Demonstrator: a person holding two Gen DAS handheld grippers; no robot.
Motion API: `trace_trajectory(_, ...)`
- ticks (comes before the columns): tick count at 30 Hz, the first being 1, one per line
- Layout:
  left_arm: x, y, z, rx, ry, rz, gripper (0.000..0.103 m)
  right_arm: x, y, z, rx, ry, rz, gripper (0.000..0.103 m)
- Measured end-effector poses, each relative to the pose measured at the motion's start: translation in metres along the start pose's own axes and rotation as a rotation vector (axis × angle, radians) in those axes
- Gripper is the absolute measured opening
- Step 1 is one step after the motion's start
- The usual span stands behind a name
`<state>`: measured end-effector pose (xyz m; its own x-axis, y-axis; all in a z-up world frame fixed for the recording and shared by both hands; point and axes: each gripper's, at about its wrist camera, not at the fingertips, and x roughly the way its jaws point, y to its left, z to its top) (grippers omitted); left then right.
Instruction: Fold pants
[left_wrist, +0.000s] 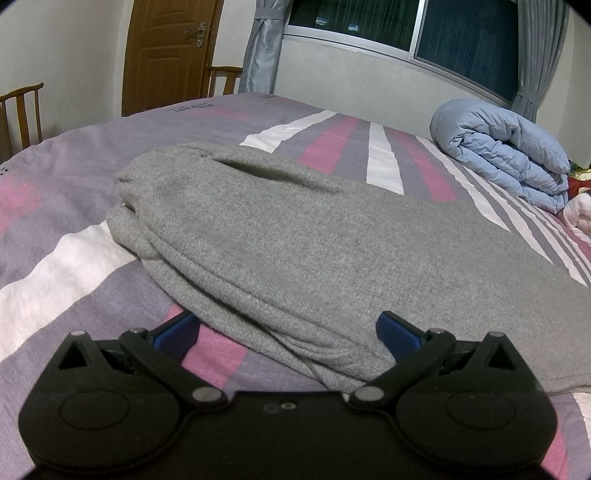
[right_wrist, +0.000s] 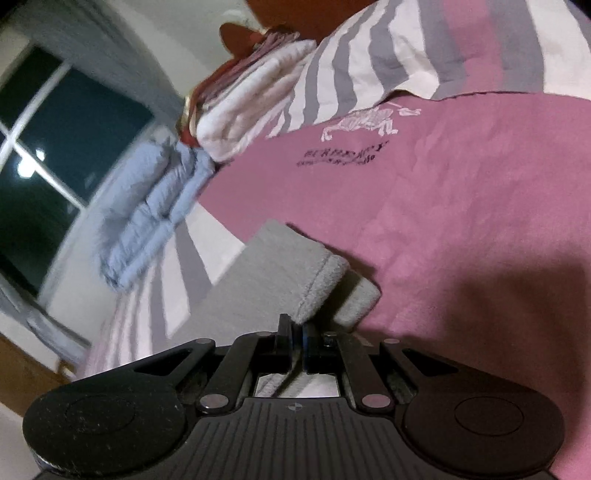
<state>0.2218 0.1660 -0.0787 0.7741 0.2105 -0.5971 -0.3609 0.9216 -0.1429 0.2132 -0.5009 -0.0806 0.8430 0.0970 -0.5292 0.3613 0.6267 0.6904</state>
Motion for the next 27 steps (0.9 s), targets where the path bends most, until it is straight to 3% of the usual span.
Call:
trace_trajectory(3,0.0,0.0,0.0,0.0,-0.001,0.0,0.097,0.001,-0.011,0.005,0.093,-0.004,0.044,0.009)
trace_trajectory(5,0.0,0.001,0.0,-0.001,-0.001,-0.002,0.097,-0.021,-0.017,0.004,0.128,-0.093,0.064,0.04)
trace_trajectory(7,0.0,0.001,0.0,0.0,-0.001,-0.001,0.097,-0.038,-0.028,0.002,0.159,-0.148,0.059,0.057)
trace_trajectory(14,0.0,0.001,0.0,0.001,-0.002,0.0,0.097,-0.033,-0.045,-0.004,0.215,-0.093,0.126,0.057)
trace_trajectory(18,0.001,0.001,0.0,0.002,-0.002,0.0,0.097,-0.01,-0.03,0.004,0.189,-0.018,0.096,0.055)
trace_trajectory(19,0.0,0.001,0.0,0.002,-0.002,0.0,0.097,-0.003,-0.024,0.007,0.157,0.013,0.058,0.028)
trace_trajectory(20,0.0,0.001,0.0,0.002,-0.002,0.0,0.097,0.006,-0.019,0.01,0.127,0.054,0.009,0.016)
trace_trajectory(22,0.0,0.001,0.0,0.002,-0.003,-0.001,0.097,0.016,-0.01,0.018,0.067,0.076,-0.008,0.014)
trace_trajectory(27,0.0,0.002,0.0,0.0,-0.005,-0.004,0.097,-0.012,0.019,0.032,-0.2,-0.049,0.067,0.014)
